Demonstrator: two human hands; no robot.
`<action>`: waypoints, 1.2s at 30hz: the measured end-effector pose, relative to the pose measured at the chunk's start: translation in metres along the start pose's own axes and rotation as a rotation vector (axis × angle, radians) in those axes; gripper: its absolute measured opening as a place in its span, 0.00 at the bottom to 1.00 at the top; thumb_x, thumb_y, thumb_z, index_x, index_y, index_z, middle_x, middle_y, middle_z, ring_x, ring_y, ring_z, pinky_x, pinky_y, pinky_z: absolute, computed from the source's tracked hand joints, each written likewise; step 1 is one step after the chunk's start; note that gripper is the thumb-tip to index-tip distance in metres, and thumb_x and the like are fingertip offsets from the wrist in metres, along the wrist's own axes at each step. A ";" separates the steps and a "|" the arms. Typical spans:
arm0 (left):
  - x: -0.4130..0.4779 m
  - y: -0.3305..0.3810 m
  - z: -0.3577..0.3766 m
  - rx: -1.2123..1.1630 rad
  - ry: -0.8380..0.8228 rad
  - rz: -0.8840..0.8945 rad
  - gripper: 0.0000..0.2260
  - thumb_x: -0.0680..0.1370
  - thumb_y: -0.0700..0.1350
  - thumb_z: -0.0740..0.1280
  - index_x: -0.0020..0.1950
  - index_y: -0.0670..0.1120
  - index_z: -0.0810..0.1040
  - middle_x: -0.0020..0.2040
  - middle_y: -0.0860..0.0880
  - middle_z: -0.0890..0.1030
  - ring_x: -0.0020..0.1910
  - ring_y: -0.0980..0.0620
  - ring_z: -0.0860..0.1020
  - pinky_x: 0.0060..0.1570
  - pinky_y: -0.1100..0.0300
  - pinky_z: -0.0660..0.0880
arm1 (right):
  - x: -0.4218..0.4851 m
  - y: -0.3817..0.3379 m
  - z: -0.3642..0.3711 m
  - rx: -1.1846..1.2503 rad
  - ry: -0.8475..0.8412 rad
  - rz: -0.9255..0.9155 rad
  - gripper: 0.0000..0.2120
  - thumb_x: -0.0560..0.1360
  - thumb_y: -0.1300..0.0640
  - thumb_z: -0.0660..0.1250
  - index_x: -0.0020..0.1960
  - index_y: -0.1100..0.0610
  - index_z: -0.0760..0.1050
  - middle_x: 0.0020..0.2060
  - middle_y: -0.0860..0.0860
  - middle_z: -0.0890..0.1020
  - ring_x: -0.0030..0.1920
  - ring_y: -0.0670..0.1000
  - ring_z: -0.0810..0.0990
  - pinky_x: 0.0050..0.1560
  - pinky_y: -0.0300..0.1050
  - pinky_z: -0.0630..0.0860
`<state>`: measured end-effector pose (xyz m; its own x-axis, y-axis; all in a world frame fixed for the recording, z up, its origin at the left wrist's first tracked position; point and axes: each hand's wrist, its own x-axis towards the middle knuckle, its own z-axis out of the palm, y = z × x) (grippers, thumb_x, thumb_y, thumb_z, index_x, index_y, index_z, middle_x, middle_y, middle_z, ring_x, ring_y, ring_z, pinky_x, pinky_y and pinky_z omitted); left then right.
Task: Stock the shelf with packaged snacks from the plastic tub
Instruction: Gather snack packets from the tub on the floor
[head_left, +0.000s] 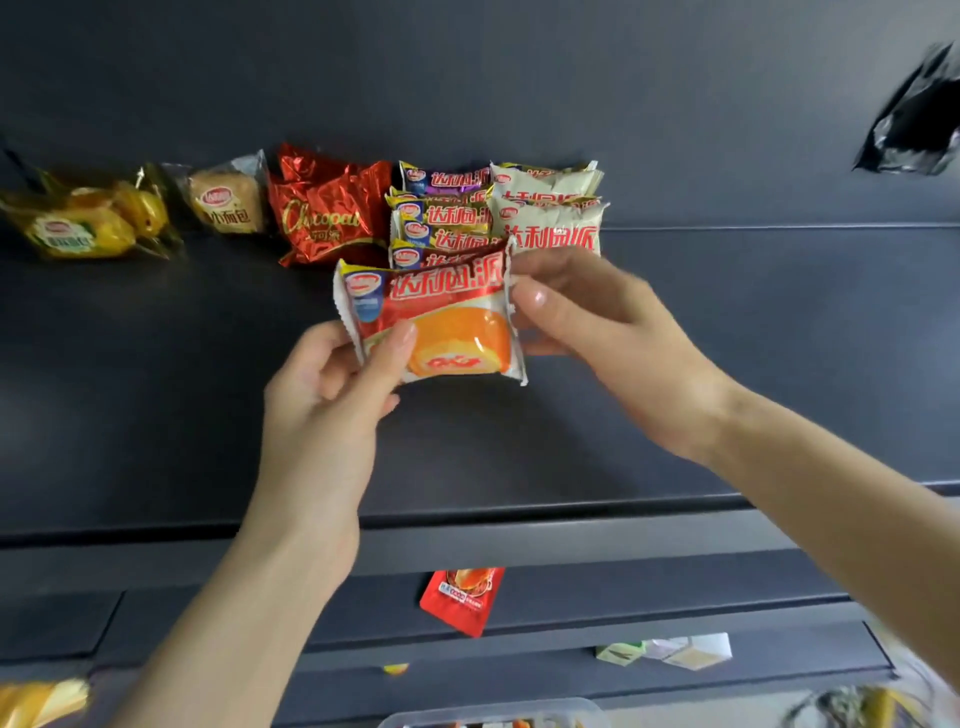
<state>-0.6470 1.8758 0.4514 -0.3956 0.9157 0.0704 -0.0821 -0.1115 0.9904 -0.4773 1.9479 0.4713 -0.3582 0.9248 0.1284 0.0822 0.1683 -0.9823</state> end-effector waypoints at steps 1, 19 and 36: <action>0.000 0.002 0.009 0.013 -0.022 0.007 0.12 0.70 0.52 0.68 0.51 0.49 0.79 0.44 0.55 0.85 0.45 0.63 0.81 0.43 0.70 0.76 | -0.008 -0.002 0.006 0.013 -0.068 0.016 0.19 0.69 0.50 0.69 0.57 0.55 0.75 0.50 0.47 0.82 0.51 0.45 0.81 0.49 0.41 0.78; 0.023 -0.026 0.003 0.684 0.020 0.183 0.17 0.76 0.59 0.63 0.61 0.54 0.74 0.57 0.57 0.73 0.61 0.55 0.72 0.61 0.55 0.67 | 0.036 0.047 -0.065 -0.316 0.365 0.062 0.21 0.68 0.58 0.77 0.58 0.54 0.73 0.50 0.49 0.81 0.51 0.50 0.81 0.56 0.47 0.77; 0.019 -0.022 0.003 0.634 0.014 0.156 0.19 0.72 0.63 0.59 0.56 0.54 0.76 0.56 0.55 0.74 0.60 0.55 0.72 0.60 0.57 0.67 | 0.017 0.043 -0.055 -0.391 0.468 0.084 0.31 0.70 0.51 0.75 0.67 0.54 0.66 0.60 0.51 0.73 0.58 0.48 0.73 0.58 0.41 0.72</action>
<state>-0.6498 1.8974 0.4317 -0.3710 0.9018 0.2217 0.5310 0.0101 0.8473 -0.4286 1.9897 0.4385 0.1031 0.9772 0.1857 0.4595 0.1188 -0.8802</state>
